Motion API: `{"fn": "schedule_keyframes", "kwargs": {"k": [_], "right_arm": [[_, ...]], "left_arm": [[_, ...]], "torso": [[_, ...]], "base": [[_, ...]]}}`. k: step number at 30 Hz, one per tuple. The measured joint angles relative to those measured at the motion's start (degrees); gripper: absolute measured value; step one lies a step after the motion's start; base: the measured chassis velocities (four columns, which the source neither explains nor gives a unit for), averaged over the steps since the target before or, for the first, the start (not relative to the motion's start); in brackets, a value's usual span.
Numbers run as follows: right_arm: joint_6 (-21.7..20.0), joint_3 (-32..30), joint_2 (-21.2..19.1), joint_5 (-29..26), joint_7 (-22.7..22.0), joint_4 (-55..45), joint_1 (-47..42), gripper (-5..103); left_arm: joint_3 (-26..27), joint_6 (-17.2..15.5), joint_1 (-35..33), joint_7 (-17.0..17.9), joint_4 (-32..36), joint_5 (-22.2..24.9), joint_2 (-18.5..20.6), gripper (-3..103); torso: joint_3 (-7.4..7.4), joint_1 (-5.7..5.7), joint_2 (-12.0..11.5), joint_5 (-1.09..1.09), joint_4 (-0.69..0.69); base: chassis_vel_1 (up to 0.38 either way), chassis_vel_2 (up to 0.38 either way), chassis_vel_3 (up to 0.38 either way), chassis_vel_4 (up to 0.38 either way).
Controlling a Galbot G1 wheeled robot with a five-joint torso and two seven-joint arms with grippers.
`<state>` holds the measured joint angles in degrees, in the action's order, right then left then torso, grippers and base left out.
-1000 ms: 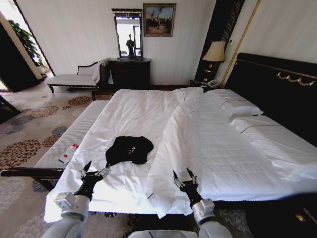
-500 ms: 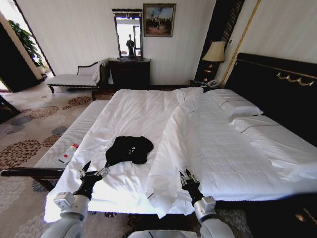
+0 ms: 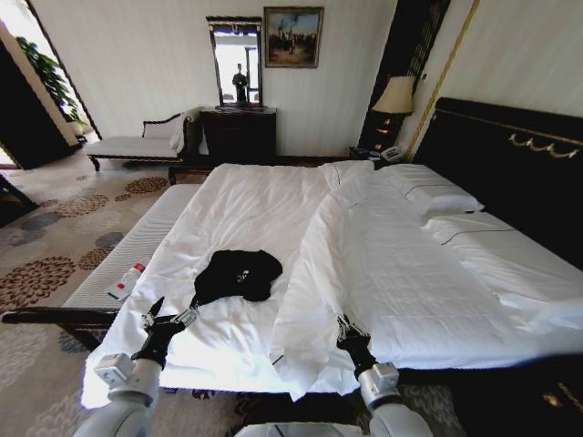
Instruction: Fold the clothes on the bed.
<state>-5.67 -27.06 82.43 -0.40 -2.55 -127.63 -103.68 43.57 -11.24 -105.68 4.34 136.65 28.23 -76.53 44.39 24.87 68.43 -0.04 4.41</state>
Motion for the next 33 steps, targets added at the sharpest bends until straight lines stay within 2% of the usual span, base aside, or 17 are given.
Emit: {"fn": "schedule_keyframes", "kwargs": {"k": [5, 7, 12, 15, 19, 21, 24, 27, 28, 30, 31, 33], "right_arm": [[-0.4, -5.0, 0.28, -3.28, -1.99, -0.47, 0.3, 0], [-0.69, -9.51, -0.07, -6.38, -2.87, -1.06, 0.52, 0], [-1.55, -16.13, -0.06, -11.87, -4.13, -1.52, 2.32, 0], [-1.55, -19.13, 0.09, -12.74, -4.46, -0.95, 3.28, 0], [-1.62, -26.08, 0.22, -16.87, -5.09, 1.08, 4.69, 0], [-1.62, -27.15, 0.19, -17.48, -5.11, 1.54, 4.83, 0], [-1.6, -34.07, -0.56, -22.34, -5.24, 4.79, 5.75, 0], [-1.53, -36.61, -0.96, -23.57, -5.28, 6.22, 6.09, 0], [-1.3, -40.28, -1.57, -25.14, -5.41, 8.36, 6.47, 0], [-1.17, -44.46, -2.35, -27.2, -5.47, 11.44, 6.98, 0], [-1.17, -44.46, -2.35, -27.2, -5.47, 11.44, 6.98, 0], [-0.78, -49.5, -3.57, -28.48, -5.5, 16.37, 8.56, 0]], "left_arm": [[-0.46, 0.06, 0.35, -0.12, -0.18, -0.05, 0.01, 100], [-0.69, 0.06, 0.65, -0.06, -0.25, -0.03, 0.01, 100], [-0.52, 0.04, 0.84, 0.04, -0.45, 0.6, -0.06, 100], [-0.51, 0.02, 0.88, 0.09, -0.54, 0.63, -0.06, 100], [-0.65, -0.04, 0.98, 0.15, -0.66, 0.57, -0.05, 100], [-0.66, -0.05, 0.98, 0.15, -0.69, 0.55, -0.05, 100], [-0.83, -0.08, 1.08, 0.23, -0.9, 0.42, 0.15, 100], [-0.95, -0.11, 1.19, 0.28, -0.96, 0.35, 0.24, 100], [-1.2, -0.13, 1.37, 0.42, -1.0, 0.23, 0.31, 100], [-1.59, -0.21, 1.56, 0.62, -1.03, 0.05, 0.35, 100], [-1.59, -0.21, 1.56, 0.62, -1.03, 0.05, 0.35, 100], [-2.18, -0.33, 1.77, 0.77, -1.07, -0.21, 0.54, 100]], "torso": [[0.0, 0.0, 0.0, 0.0, 0.0], [0.0, 0.0, 0.0, 0.0, 0.0], [0.0, 0.0, 0.0, 0.01, 0.0], [0.0, 0.0, 0.0, 0.0, 0.0], [0.0, 0.0, 0.0, 0.01, 0.0], [0.0, 0.0, 0.0, 0.02, 0.0], [0.0, 0.0, 0.0, 0.01, 0.0], [0.0, 0.0, 0.0, 0.01, 0.0], [0.0, 0.0, 0.0, 0.0, 0.01], [0.0, 0.0, 0.0, 0.02, 0.01], [0.0, 0.0, 0.0, 0.02, 0.01], [0.0, 0.0, 0.0, 0.02, 0.02]], "base": [[0.0, 0.0, 0.0, 0.0], [0.0, 0.0, 0.0, 0.0], [0.0, 0.0, 0.0, 0.0], [0.0, 0.0, 0.0, 0.0], [0.0, 0.0, 0.0, 0.0], [0.0, 0.0, 0.0, 0.0], [0.0, 0.0, 0.0, 0.0], [0.0, 0.0, 0.0, 0.0], [0.0, 0.0, 0.0, 0.0], [0.0, 0.0, 0.0, 0.0], [0.0, 0.0, 0.0, 0.0], [0.0, 0.0, 0.0, 0.0]]}}
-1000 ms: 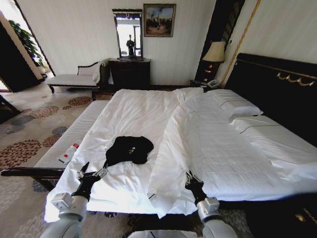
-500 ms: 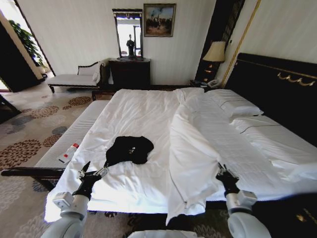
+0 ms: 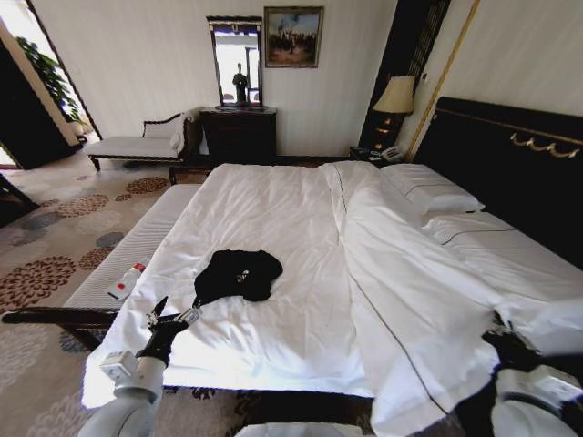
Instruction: Fold the clothes on the bed.
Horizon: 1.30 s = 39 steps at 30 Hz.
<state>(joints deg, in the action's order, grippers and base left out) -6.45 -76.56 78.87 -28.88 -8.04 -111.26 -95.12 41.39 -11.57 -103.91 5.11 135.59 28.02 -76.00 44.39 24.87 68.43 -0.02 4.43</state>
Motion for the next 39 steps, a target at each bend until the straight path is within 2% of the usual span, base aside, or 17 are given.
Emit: {"fn": "schedule_keyframes", "kwargs": {"k": [2, 9, 19, 27, 36, 39], "right_arm": [[0.05, -3.57, -1.24, -1.14, -0.13, 3.87, 1.55, 0], [1.67, -8.22, -3.32, -3.09, 0.17, 9.94, 0.81, 0], [2.57, -9.32, -2.7, -2.33, -0.63, 13.12, 1.01, 0], [3.1, -9.07, -2.35, 0.07, -3.29, 21.46, 0.77, 0], [3.85, -8.55, -3.17, 1.33, -5.95, 26.03, 3.0, 0], [1.95, -8.67, -3.34, 1.06, -7.2, 26.22, 2.78, 0]], "left_arm": [[-0.27, -0.13, 0.17, 0.17, 0.01, -0.08, 0.24, 100], [-0.48, -0.33, 0.58, 0.48, 0.0, -0.08, 0.66, 100], [-0.2, -0.36, 0.3, 0.54, -0.05, -0.31, 0.29, 100], [2.17, -0.31, 0.04, 0.36, -0.26, 1.0, 0.72, 100], [1.1, -0.35, 0.75, 0.45, -0.24, 0.92, 1.04, 100], [1.32, -0.35, 0.53, 0.43, -0.44, 0.93, 1.06, 100]], "torso": [[0.0, 0.0, 0.0, 0.01, -0.01], [0.0, 0.0, 0.0, 0.01, -0.02], [0.0, 0.0, -0.01, -0.01, -0.07], [0.0, 0.01, -0.01, 0.0, -0.13], [0.0, 0.01, 0.0, -0.01, -0.06], [0.0, 0.01, 0.0, -0.03, -0.06]], "base": [[0.0, 0.0, 0.0, 0.0], [0.0, 0.0, 0.0, 0.0], [0.0, 0.0, 0.0, 0.0], [0.0, 0.0, 0.0, 0.0], [0.0, 0.0, 0.0, 0.0], [0.0, 0.0, 0.0, 0.0]]}}
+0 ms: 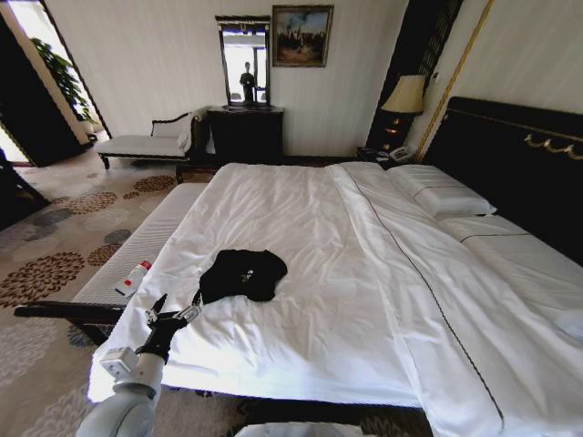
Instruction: Fold the clothes on the bed.
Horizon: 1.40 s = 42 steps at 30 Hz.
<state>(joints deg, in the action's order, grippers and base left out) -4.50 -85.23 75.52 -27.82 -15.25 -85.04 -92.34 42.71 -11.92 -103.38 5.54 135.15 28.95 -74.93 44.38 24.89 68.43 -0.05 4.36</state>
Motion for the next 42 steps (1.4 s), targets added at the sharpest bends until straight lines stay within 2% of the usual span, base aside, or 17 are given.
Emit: {"fn": "schedule_keyframes", "kwargs": {"k": [5, 6, 7, 8, 9, 10, 13, 15, 18, 19, 21, 23, 24, 26, 29, 32, 42], "right_arm": [[-2.16, 0.53, 0.77, -0.01, -0.66, -0.7, -0.59, 0], [-2.47, 0.63, 1.38, 0.0, -1.59, -0.71, -1.01, 4], [-2.47, 0.71, 1.64, -0.01, -1.85, -0.73, -1.1, 9], [-2.47, 0.71, 1.64, -0.01, -1.85, -0.73, -1.1, 9], [-2.45, 0.77, 1.74, -0.07, -1.9, -0.8, -1.11, 9], [-2.41, 0.77, 1.8, -0.16, -1.93, -0.81, -1.2, 15], [-2.22, 0.69, 1.76, -0.47, -1.76, -0.88, -1.33, 32], [-2.1, 0.61, 1.69, -0.62, -1.61, -0.92, -1.37, 32], [-1.45, 0.5, 1.61, -0.87, -1.23, -1.31, -1.56, 48], [-1.45, 0.5, 1.61, -0.87, -1.23, -1.31, -1.56, 48], [-0.45, 0.64, 1.75, -1.16, -0.45, -2.23, -1.85, 54], [1.51, 1.41, 2.21, -1.57, 0.98, -4.28, -2.47, 65], [1.51, 1.41, 2.21, -1.57, 0.98, -4.28, -2.47, 65], [3.16, 2.64, 2.98, -1.73, 1.92, -6.93, -3.15, 76], [5.17, 4.28, 4.23, -1.46, 2.88, -10.16, -3.53, 80], [7.51, 6.73, 6.02, -1.16, 4.15, -14.51, -4.3, 96], [9.57, 13.44, 10.56, 2.55, 6.88, -22.57, -7.31, 100]], "left_arm": [[0.0, 0.02, 0.17, -0.09, -0.25, 0.0, 0.36, 100], [-0.08, 0.02, 0.35, -0.08, -0.26, 0.0, 0.41, 100], [-0.17, 0.02, 0.48, -0.09, -0.26, 0.01, 0.41, 100], [-0.17, 0.02, 0.48, -0.09, -0.26, 0.01, 0.41, 100], [-0.2, 0.03, 0.51, -0.08, -0.26, 0.01, 0.37, 100], [-0.22, 0.03, 0.51, -0.09, -0.26, 0.01, 0.32, 100], [-0.19, 0.03, 0.35, -0.09, -0.34, 0.01, 0.26, 100], [-0.17, 0.04, 0.33, -0.09, -0.36, 0.01, 0.26, 100], [-0.27, 0.04, 0.43, -0.09, -0.37, 0.0, 0.19, 100], [-0.27, 0.04, 0.43, -0.09, -0.37, 0.0, 0.19, 100], [-0.44, 0.04, 0.44, -0.1, -0.4, -0.09, 0.05, 100], [-0.59, 0.09, 0.3, -0.12, -0.42, -0.27, -0.17, 100], [-0.59, 0.09, 0.3, -0.12, -0.42, -0.27, -0.17, 100], [-0.67, 0.17, 0.04, -0.2, -0.44, -0.43, -0.38, 100], [-0.69, 0.28, -0.26, -0.31, -0.44, -0.58, -0.55, 100], [-0.69, 0.31, -0.5, -0.36, -0.41, -0.71, -0.71, 100], [-0.93, 0.39, -0.93, -0.39, -0.25, -1.04, -1.3, 100]], "torso": [[0.0, 0.0, 0.0, 0.0, 0.04], [0.0, 0.0, 0.01, -0.07, 0.27], [0.0, -0.01, 0.01, -0.06, 0.41], [0.0, -0.01, 0.01, -0.06, 0.41], [0.0, -0.02, 0.02, -0.05, 0.32], [-0.01, -0.04, 0.02, -0.03, 0.32], [-0.01, -0.04, 0.03, -0.01, 0.07], [0.0, -0.04, 0.02, 0.0, 0.04], [0.0, -0.01, 0.01, 0.01, 0.08], [0.0, -0.01, 0.01, 0.01, 0.08], [0.0, -0.01, 0.01, 0.01, 0.08], [0.0, -0.02, 0.01, 0.01, 0.07], [0.0, -0.02, 0.01, 0.01, 0.07], [0.0, -0.02, 0.01, 0.01, 0.07], [0.0, -0.02, 0.01, 0.0, 0.05], [0.0, -0.01, 0.0, 0.0, 0.04], [0.0, -0.01, 0.0, 0.0, 0.05]], "base": [[0.0, 0.0, 0.0, 0.0], [0.0, 0.0, 0.0, 0.0], [-0.065, -0.035, -0.002, -0.088], [-0.065, -0.035, -0.002, -0.088], [-0.065, -0.064, -0.128, -0.088], [-0.035, -0.064, -0.128, -0.04], [0.0, 0.0, 0.0, 0.0], [0.0, 0.0, 0.0, 0.0], [0.0, 0.0, 0.0, 0.0], [0.0, 0.0, 0.0, 0.0], [0.0, 0.0, 0.0, 0.0], [0.0, 0.0, 0.0, 0.0], [0.0, 0.0, 0.0, 0.0], [0.0, 0.0, 0.0, 0.0], [0.0, 0.0, 0.0, 0.0], [0.0, 0.0, 0.0, 0.0], [0.0, 0.0, 0.0, 0.0]]}}
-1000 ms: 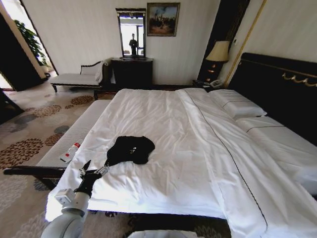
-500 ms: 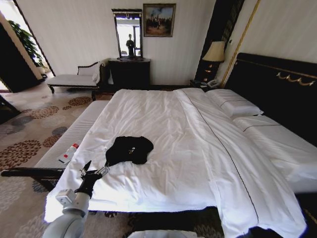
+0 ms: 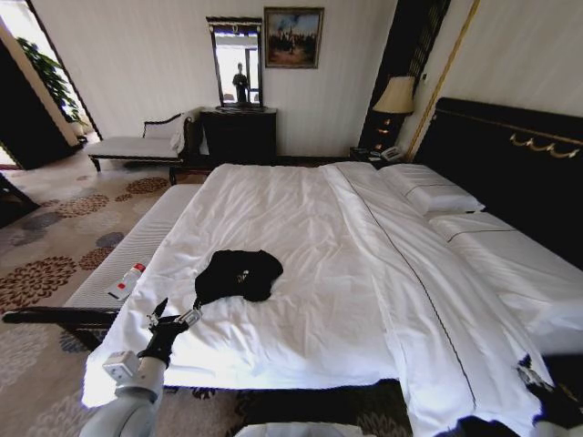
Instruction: Fold the clothes on the bed.
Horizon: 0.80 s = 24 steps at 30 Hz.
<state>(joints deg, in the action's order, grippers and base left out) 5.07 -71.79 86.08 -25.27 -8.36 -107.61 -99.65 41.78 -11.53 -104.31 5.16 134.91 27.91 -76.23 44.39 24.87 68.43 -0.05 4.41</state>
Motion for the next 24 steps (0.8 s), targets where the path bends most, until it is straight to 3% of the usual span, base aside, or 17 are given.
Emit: {"fn": "schedule_keyframes", "kwargs": {"k": [15, 24], "right_arm": [[2.46, 8.48, 4.07, 6.34, 1.39, -4.39, -3.39, 100], [3.03, 10.2, 4.9, 7.81, 1.49, -4.47, -3.7, 100]], "left_arm": [[-0.58, -0.26, 0.22, 0.48, 0.49, 0.57, 0.36, 100], [-0.45, -0.14, 0.15, 0.14, 0.32, 0.48, 0.51, 100]], "torso": [[0.0, 0.0, 0.0, 0.01, 0.0], [0.0, 0.0, 0.0, 0.0, 0.0]], "base": [[0.0, 0.0, 0.0, 0.0], [0.0, 0.0, 0.0, 0.0]]}}
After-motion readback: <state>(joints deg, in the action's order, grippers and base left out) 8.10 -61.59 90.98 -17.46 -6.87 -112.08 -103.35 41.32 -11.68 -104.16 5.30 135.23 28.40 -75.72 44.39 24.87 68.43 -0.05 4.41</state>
